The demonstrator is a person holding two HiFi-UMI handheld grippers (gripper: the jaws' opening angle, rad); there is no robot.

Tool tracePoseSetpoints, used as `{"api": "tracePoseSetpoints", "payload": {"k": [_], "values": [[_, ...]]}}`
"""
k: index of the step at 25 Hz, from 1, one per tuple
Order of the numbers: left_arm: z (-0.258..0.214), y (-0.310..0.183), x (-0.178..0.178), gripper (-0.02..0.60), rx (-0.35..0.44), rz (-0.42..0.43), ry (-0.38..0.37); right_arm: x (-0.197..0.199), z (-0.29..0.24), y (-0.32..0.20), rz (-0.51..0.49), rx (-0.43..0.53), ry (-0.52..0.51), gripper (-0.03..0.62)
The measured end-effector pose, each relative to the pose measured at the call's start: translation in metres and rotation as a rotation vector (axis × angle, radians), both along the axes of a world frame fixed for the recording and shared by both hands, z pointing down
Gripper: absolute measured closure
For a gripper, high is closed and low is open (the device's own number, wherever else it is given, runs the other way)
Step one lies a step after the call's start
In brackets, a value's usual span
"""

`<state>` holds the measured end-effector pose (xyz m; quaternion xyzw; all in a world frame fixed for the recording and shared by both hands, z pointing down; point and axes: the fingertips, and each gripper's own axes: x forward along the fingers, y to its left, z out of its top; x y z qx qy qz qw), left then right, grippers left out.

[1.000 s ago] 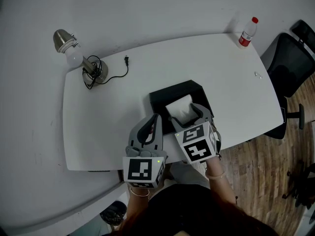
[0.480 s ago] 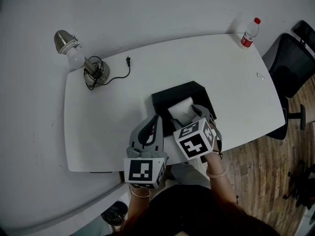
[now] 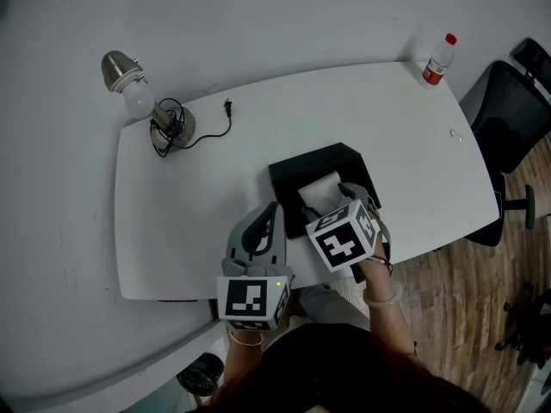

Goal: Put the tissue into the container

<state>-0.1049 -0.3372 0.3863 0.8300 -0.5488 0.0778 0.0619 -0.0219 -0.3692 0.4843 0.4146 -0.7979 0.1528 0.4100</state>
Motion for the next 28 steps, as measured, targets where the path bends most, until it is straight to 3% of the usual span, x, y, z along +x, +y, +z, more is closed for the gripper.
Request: {"api": "tracePoseSetpoints", "payload": {"k": [12,14,16,28], "values": [[-0.006,0.010,-0.012,0.554,0.013,-0.023,-0.008,0.000,-0.013,0.001,0.006,0.065,-0.050,0.269],[-0.008,0.012,-0.012,0.554,0.017,-0.026,-0.008,0.002,-0.018,0.001,0.019,0.098,-0.055,0.294],[-0.010,0.014,-0.012,0.554,0.023,-0.028,-0.007,0.005,-0.024,0.001,0.037,0.140,-0.055,0.375],[-0.024,0.037,-0.013,0.554,0.056,-0.028,-0.003,0.009,-0.051,0.024,0.052,0.250,-0.078,0.408]]}}
